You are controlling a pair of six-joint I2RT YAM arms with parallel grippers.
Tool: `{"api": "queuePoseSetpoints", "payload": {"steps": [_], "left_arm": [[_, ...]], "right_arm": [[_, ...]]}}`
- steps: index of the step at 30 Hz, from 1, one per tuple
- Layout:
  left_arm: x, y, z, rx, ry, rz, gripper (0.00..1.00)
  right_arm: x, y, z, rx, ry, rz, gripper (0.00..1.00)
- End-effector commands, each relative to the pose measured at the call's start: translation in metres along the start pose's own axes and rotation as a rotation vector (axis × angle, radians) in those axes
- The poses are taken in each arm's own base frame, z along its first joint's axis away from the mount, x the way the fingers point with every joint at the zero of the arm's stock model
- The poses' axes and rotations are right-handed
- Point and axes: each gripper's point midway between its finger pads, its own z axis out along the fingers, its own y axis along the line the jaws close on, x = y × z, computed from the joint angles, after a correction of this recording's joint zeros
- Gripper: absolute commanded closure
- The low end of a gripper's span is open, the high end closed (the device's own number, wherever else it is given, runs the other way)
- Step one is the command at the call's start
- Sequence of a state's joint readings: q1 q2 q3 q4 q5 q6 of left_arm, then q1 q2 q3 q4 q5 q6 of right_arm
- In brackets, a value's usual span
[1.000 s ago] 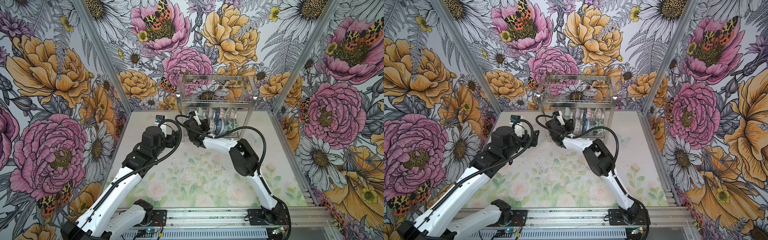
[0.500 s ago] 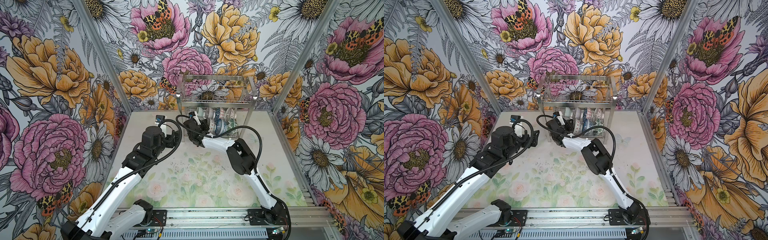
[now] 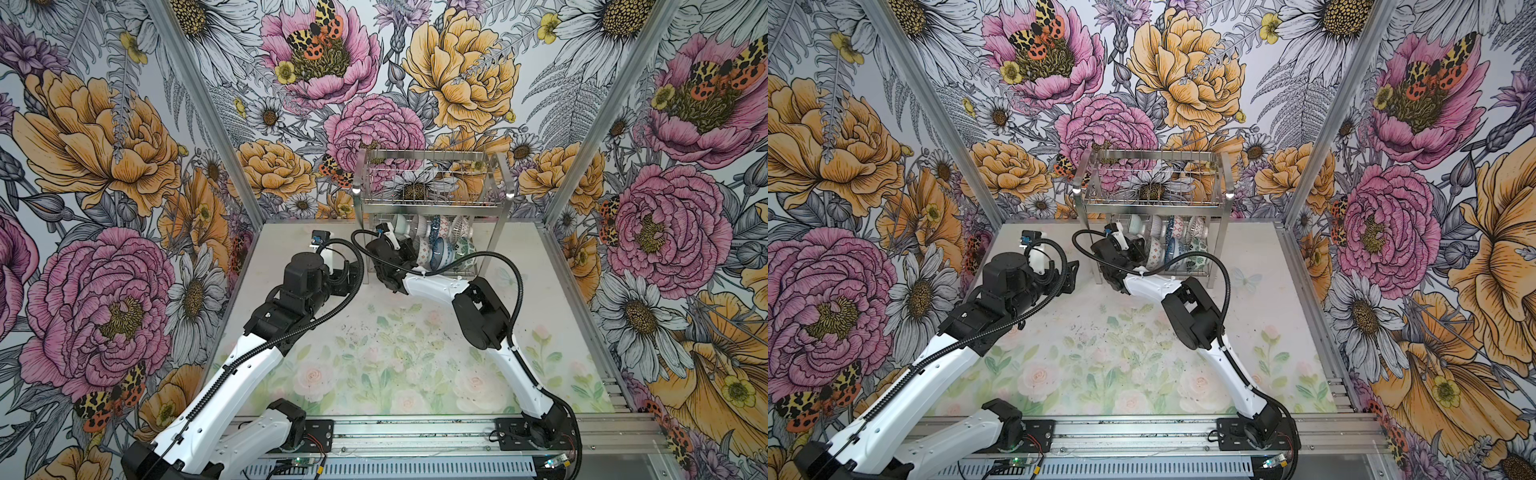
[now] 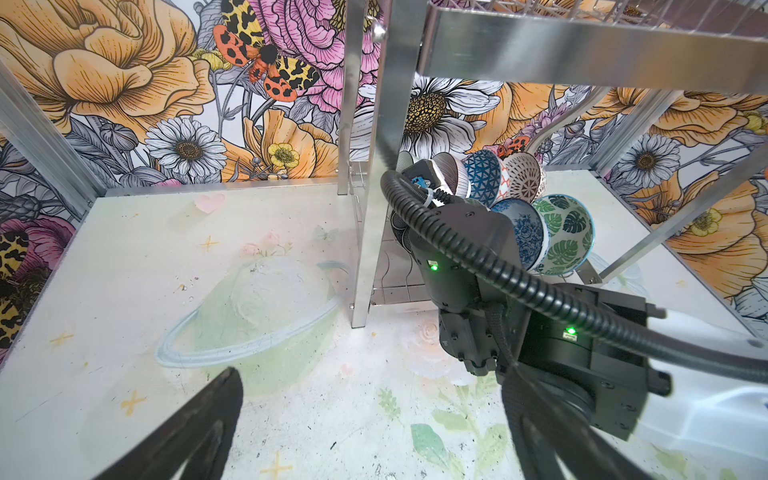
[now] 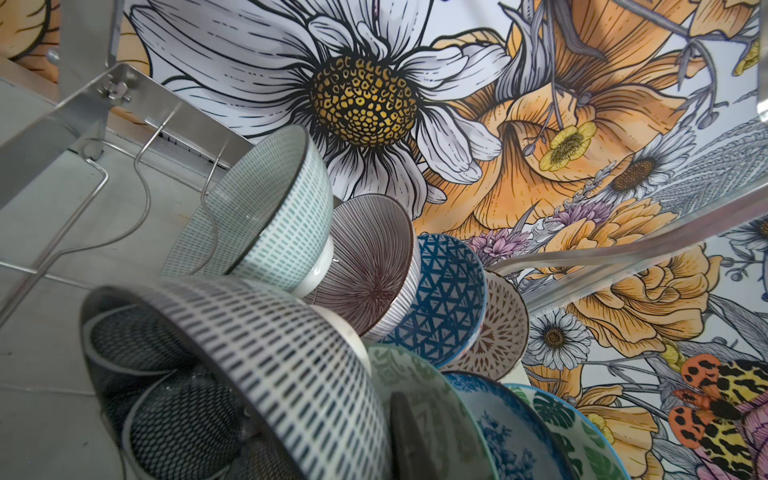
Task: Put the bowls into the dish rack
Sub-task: 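Stand the dark blue bowl upright in the rack slot with right gripper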
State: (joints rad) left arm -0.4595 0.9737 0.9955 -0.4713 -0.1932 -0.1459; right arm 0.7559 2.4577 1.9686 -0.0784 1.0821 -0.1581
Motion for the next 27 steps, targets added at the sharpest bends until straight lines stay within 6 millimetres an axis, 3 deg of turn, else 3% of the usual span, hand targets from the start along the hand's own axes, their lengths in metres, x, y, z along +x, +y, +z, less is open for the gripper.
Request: {"api": "queuePoseSetpoints", "payload": {"steps": [1, 11, 27], "left_arm": [[0.008, 0.001, 0.004, 0.005, 0.02, 0.013, 0.01], [0.008, 0.001, 0.002, 0.009, 0.016, 0.01, 0.01], [0.008, 0.001, 0.0, 0.014, 0.011, 0.004, 0.01]], "right_arm": [[0.0, 0.01, -0.006, -0.052, -0.008, -0.014, 0.84], [-0.009, 0.014, -0.017, -0.097, -0.043, 0.006, 0.79], [-0.017, 0.023, -0.034, -0.249, -0.076, 0.088, 0.6]]}}
